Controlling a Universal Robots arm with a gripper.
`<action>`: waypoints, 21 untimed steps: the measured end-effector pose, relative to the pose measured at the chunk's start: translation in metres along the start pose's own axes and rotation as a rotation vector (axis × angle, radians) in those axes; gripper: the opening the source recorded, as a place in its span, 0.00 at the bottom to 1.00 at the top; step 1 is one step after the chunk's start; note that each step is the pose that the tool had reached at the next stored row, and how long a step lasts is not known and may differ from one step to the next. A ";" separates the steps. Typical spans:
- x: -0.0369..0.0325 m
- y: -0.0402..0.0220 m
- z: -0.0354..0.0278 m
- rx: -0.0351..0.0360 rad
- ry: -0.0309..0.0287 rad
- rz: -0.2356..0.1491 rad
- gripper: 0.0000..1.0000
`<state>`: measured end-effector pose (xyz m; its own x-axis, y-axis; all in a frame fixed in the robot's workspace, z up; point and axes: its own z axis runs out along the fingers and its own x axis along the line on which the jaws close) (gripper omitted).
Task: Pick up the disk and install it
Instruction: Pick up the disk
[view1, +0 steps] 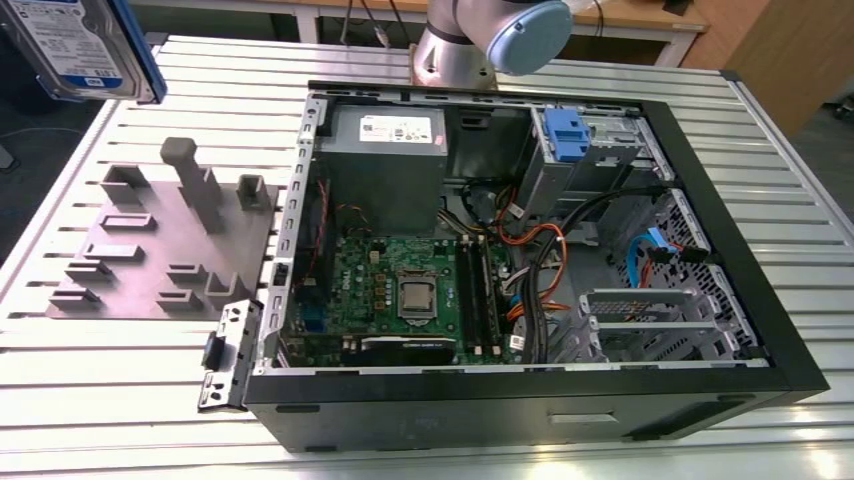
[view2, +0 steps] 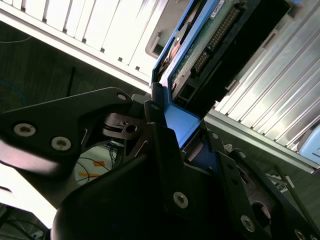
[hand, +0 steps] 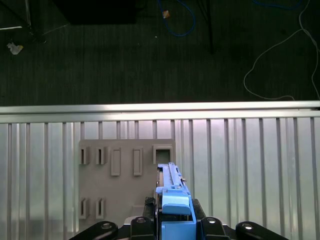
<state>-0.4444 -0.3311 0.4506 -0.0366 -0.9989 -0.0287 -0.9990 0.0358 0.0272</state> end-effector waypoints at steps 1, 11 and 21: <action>0.0000 0.0000 -0.0005 0.0000 0.0000 0.000 0.36; -0.0001 -0.0018 -0.0017 -0.0001 0.0001 0.000 0.36; -0.0002 -0.0033 -0.0026 -0.0001 0.0000 0.000 0.36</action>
<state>-0.4410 -0.3311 0.4531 -0.0366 -0.9989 -0.0287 -0.9990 0.0358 0.0273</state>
